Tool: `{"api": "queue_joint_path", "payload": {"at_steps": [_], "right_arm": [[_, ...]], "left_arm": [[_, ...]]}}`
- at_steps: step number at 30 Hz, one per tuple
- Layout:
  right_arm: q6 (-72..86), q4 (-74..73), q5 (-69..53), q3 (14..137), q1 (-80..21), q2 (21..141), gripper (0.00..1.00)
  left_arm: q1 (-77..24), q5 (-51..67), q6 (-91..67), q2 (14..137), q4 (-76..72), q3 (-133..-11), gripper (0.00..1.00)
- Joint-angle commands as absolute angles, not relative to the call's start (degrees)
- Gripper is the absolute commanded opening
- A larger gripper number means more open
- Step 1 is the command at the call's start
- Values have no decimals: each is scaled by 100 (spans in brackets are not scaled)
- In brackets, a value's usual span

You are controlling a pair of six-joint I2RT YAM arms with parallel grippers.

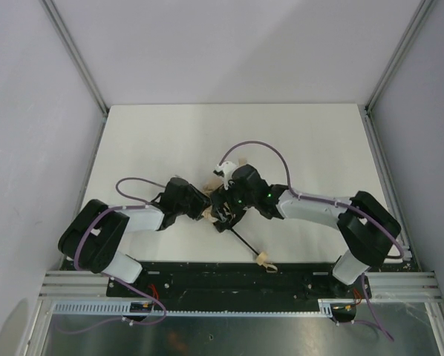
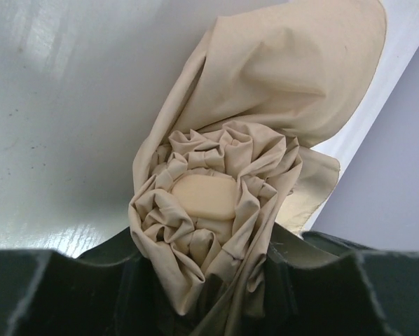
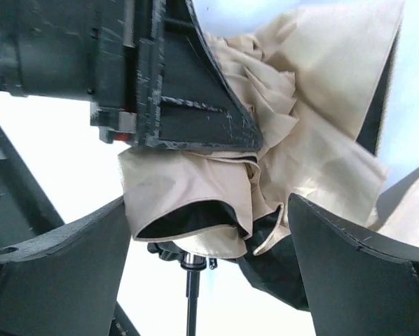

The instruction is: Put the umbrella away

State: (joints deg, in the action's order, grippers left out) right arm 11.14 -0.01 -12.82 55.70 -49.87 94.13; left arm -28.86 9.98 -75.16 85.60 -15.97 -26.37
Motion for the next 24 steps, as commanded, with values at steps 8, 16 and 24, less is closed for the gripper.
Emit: {"api": "queue_joint_path", "payload": {"at_steps": [8, 16, 24], "right_arm": [[-148, 474, 2099, 5671, -6460, 9648, 92], [-102, 981, 3062, 5591, -6801, 10556, 58], [129, 1283, 1963, 5038, -6472, 10496, 1]], "left_arm": [[-2929, 1185, -7810, 8683, -90, -2439, 0], [-2934, 1318, -8036, 8626, 135, -2451, 0], [-2936, 800, -7511, 8053, 119, -2524, 12]]}}
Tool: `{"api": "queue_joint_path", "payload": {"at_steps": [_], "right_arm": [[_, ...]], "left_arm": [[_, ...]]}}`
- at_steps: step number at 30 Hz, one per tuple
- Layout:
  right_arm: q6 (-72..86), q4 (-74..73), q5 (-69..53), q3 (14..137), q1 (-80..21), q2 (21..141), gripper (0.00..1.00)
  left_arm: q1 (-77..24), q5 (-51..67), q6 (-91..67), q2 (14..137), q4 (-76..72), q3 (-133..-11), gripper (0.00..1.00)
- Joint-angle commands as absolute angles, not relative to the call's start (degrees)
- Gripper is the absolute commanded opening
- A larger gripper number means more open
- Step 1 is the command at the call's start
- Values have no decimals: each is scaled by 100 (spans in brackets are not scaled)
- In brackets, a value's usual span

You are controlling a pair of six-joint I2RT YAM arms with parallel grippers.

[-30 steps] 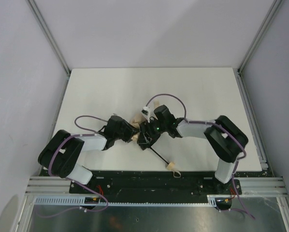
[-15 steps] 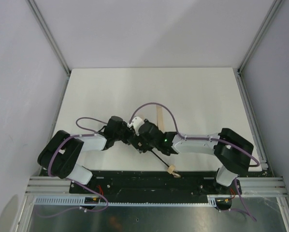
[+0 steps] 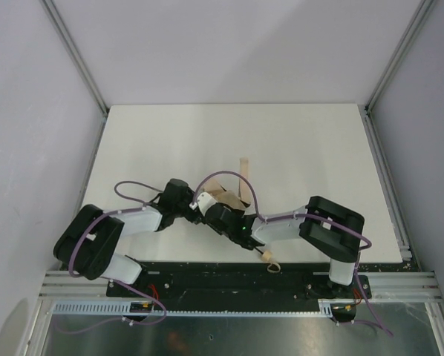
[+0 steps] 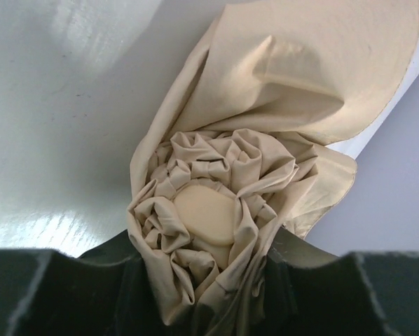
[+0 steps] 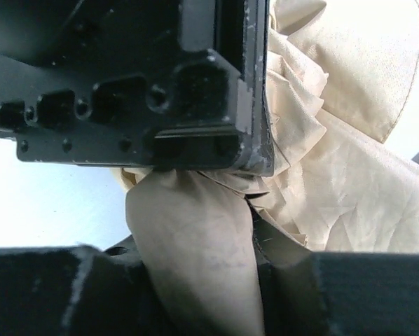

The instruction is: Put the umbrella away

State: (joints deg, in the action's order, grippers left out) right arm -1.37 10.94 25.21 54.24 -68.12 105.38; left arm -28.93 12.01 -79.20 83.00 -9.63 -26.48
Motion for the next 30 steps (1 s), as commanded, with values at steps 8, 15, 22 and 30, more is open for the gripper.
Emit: {"api": "queue_joint_path", "payload": {"at_steps": [8, 15, 22, 30], "right_arm": [[518, 1356, -864, 4736, -5481, 9842, 0], [1115, 1599, -2889, 4764, -4790, 9616, 0], [1848, 2243, -3463, 4772, -4623, 9871, 0], [2343, 2746, -3899, 4772, -4671, 9992, 0]], "left_arm": [[-2939, 403, -6845, 7470, 47, -2549, 88], [-3088, 750, -6913, 7787, -746, -2404, 92], [-3461, 839, -7401, 8274, -1161, -2458, 92], [-3524, 691, -7694, 8440, -1270, -2455, 91]]}}
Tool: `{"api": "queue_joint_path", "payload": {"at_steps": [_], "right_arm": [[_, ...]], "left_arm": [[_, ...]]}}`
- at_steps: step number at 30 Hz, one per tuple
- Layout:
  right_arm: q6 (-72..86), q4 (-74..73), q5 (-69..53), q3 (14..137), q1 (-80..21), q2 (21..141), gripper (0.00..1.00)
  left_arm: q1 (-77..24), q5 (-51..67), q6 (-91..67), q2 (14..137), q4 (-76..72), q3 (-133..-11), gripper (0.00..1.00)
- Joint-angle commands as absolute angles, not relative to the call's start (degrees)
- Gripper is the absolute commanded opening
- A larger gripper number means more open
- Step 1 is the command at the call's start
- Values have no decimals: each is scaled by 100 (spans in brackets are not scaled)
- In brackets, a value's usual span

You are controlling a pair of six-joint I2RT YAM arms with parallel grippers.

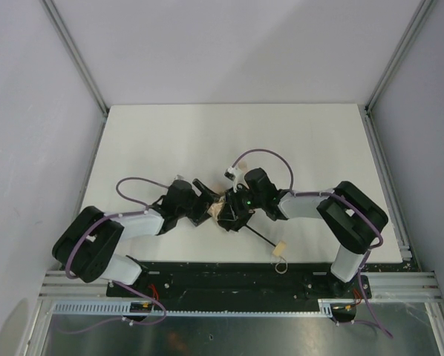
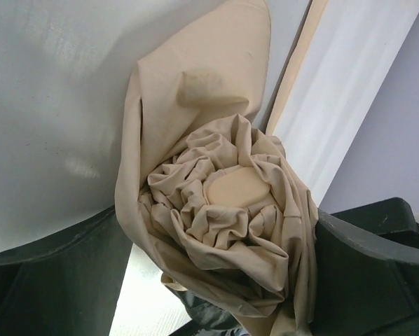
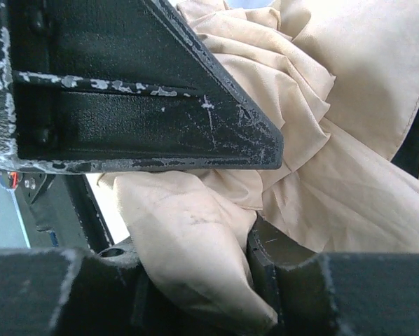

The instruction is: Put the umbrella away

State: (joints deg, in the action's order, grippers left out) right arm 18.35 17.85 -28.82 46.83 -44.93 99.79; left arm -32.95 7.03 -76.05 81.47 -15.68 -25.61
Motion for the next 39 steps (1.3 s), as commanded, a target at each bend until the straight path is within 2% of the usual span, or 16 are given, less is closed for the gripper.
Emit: {"api": "queue_joint_path", "payload": {"at_steps": [1, 7, 10, 13, 16, 18, 20, 23, 27, 29, 32, 39], "right_arm": [[2411, 2766, -4019, 4772, -4660, 9988, 0], [2899, 2835, -4252, 4766, -4536, 9960, 0], [3073, 2916, -4325, 4768, -4532, 10007, 0], [3048, 2808, -4356, 4772, -4519, 10055, 0], [2896, 2520, -4351, 4768, -4427, 10076, 0], [2644, 2144, -4204, 4807, -4372, 10016, 0], [2390, 1731, -3923, 4889, -4349, 9940, 10], [2081, 1236, -3250, 4990, -4423, 9735, 36], [1721, 728, -1955, 5082, -4689, 9333, 77], [1494, 536, -1297, 5111, -4870, 9090, 89], [949, 376, -488, 5121, -5188, 8759, 98], [-403, 140, 562, 5389, -5996, 8819, 99]], "left_arm": [[-3524, 680, -7718, 8443, -1285, -2467, 90], [-3540, 617, -7851, 8480, -1374, -2572, 91], [-3541, 570, -7869, 8467, -1465, -2609, 88], [-3542, 494, -7842, 8364, -1589, -2598, 69], [-3541, 406, -7818, 8213, -1661, -2507, 45], [-3542, 376, -7819, 8148, -1685, -2446, 33], [-3542, 366, -7826, 8128, -1694, -2391, 21], [-3556, 350, -7910, 8151, -1696, -2300, 8], [-3567, 393, -8056, 8222, -1679, -2220, 1], [-3572, 450, -8151, 8287, -1573, -2240, 0], [-3585, 513, -8251, 8400, -1061, -2437, 0], [-3598, 553, -8475, 8480, -283, -2683, 0]]}}
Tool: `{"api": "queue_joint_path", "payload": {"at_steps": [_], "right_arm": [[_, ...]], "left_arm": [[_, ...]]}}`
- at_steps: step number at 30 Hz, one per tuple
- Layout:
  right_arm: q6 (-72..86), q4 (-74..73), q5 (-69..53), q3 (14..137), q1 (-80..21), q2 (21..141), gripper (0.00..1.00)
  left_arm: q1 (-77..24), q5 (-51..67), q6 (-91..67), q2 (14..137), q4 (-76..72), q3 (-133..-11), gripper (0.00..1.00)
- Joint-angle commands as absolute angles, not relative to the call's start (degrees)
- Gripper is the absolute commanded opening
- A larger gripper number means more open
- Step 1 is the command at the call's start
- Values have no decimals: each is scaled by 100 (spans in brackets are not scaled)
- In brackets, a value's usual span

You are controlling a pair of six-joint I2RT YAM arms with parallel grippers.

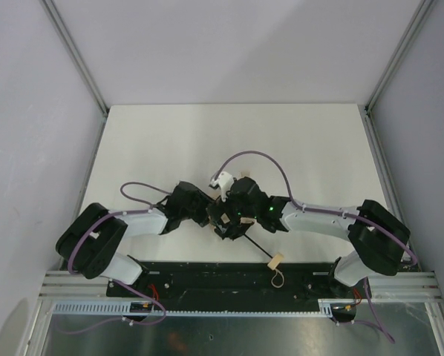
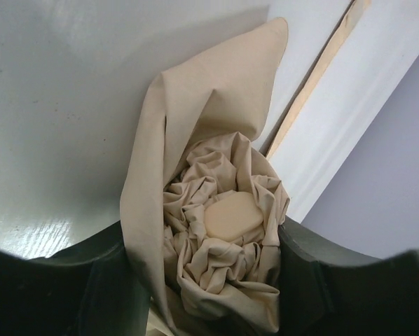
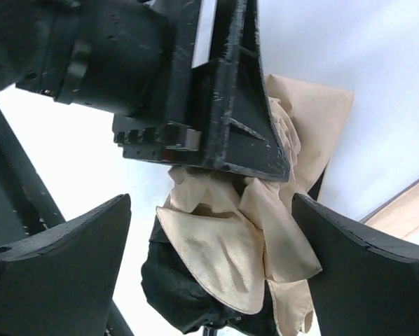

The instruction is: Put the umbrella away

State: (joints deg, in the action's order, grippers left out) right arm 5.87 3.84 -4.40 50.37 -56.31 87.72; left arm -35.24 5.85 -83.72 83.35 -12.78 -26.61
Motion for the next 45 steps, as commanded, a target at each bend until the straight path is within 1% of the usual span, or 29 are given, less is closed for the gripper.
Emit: {"api": "queue_joint_path", "payload": {"at_steps": [1, 5, 11, 17, 20, 22, 23, 28, 29, 30, 31, 32, 35, 36, 37, 39, 41, 43, 45], "right_arm": [[-496, 83, 738, 5498, -6127, 8940, 99], [-720, -154, 1362, 5741, -6573, 9391, 98], [-700, -318, 2441, 5791, -7083, 10134, 93], [-752, -261, 3617, 5792, -7271, 10847, 82], [-632, -369, 3838, 5792, -7283, 11066, 76], [-485, -400, 3895, 5779, -7292, 11156, 67], [-436, -389, 3943, 5777, -7293, 11190, 60], [-378, -152, 4067, 5708, -7269, 11320, 15], [-378, -107, 4051, 5667, -7255, 11320, 8], [-382, 56, 3999, 5611, -7231, 11311, 4], [-402, 195, 3885, 5556, -7197, 11294, 2], [-412, 300, 3713, 5520, -7154, 11268, 1], [-355, 553, 2925, 5400, -6943, 11110, 0], [-331, 681, 2610, 5315, -6873, 11026, 0], [-293, 780, 2223, 5241, -6781, 10949, 0], [-179, 931, 1454, 5125, -6575, 10843, 0], [-71, 1142, 656, 4995, -6333, 10781, 0], [66, 1323, 37, 4898, -6112, 10772, 0], [164, 1442, -439, 4852, -5931, 10781, 0]], "left_arm": [[-3601, 545, -8531, 8481, -199, -2699, 0], [-3603, 619, -8705, 8587, 189, -2831, 0], [-3601, 609, -8677, 8732, 563, -3090, 0], [-3603, 543, -8612, 8774, 782, -3194, 0], [-3599, 536, -8599, 8780, 891, -3214, 0], [-3602, 508, -8588, 8758, 937, -3209, 0], [-3603, 491, -8583, 8752, 947, -3209, 0], [-3579, 410, -8605, 8619, 962, -3143, 0], [-3552, 390, -8587, 8568, 951, -3123, 0], [-3521, 353, -8526, 8511, 928, -3113, 0], [-3474, 308, -8451, 8435, 895, -3099, 6], [-3416, 260, -8378, 8340, 860, -3070, 15], [-3204, 158, -8232, 7965, 757, -2914, 51], [-3127, 145, -8168, 7850, 726, -2868, 60], [-3071, 134, -8079, 7735, 701, -2840, 67], [-3016, 104, -7915, 7594, 646, -2826, 78], [-3006, 131, -7793, 7554, 550, -2822, 85], [-2999, 255, -7707, 7718, 454, -2859, 89], [-3006, 433, -7692, 7974, 371, -2901, 91]]}}
